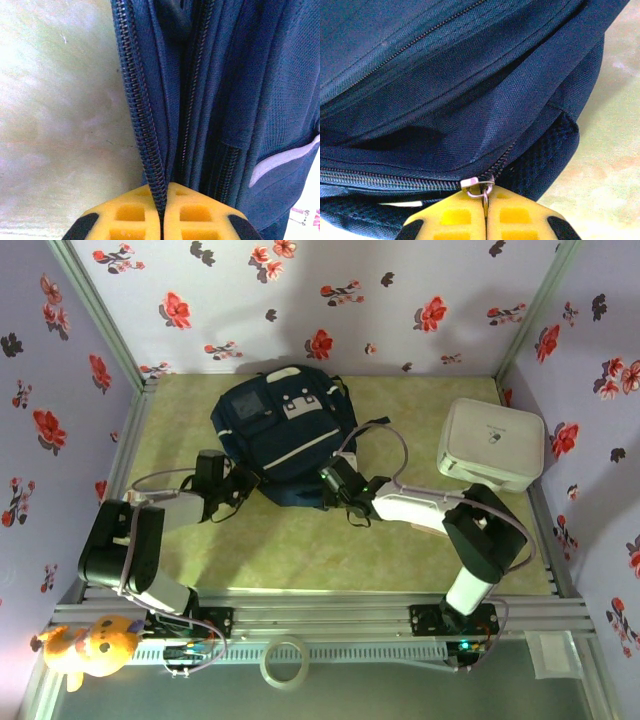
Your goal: Pack the student bag
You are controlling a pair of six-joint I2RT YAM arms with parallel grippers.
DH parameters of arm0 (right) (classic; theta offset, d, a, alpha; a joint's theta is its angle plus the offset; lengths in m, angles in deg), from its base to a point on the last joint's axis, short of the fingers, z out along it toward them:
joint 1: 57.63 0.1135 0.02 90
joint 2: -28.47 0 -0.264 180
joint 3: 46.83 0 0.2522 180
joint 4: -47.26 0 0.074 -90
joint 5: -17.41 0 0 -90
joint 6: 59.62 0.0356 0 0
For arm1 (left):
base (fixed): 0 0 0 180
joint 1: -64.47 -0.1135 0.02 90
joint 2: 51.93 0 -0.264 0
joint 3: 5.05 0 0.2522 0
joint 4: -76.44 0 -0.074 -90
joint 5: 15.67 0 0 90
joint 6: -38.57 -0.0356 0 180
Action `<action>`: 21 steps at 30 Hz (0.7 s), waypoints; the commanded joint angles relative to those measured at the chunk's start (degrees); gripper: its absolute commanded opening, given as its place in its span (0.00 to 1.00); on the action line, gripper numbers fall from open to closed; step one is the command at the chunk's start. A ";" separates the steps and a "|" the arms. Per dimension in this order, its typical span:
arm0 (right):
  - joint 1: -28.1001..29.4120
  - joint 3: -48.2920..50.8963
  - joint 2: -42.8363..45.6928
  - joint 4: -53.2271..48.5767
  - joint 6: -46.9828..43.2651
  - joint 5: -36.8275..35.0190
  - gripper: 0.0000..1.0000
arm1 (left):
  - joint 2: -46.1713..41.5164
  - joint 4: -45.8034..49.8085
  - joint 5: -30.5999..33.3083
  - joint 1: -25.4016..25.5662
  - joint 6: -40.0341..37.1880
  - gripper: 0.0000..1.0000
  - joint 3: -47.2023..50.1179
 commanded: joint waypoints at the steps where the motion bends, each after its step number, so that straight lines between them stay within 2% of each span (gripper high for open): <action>1: 3.27 2.49 1.58 4.79 -1.78 4.60 0.00 | 0.39 4.39 0.30 -1.17 -6.88 0.00 -5.83; 6: 9.56 0.85 -0.34 13.05 -5.19 9.66 0.00 | 3.87 8.40 0.49 -2.72 -11.24 0.00 -11.74; 12: 10.68 -5.20 -6.85 17.75 -5.02 14.92 0.00 | 7.70 12.43 1.01 -4.83 -14.61 0.07 -17.28; 16: 10.77 -10.13 -10.06 15.95 -6.15 14.35 0.00 | 5.83 14.93 2.86 -6.50 -15.77 0.22 -16.76; 18: 10.84 -12.02 -11.44 15.07 -6.67 14.18 0.00 | 3.93 17.19 3.90 -7.26 -16.38 0.35 -15.60; 21: 10.84 -13.50 -12.80 14.74 -6.80 14.23 0.00 | 0.93 20.82 4.17 -7.67 -16.31 0.47 -13.62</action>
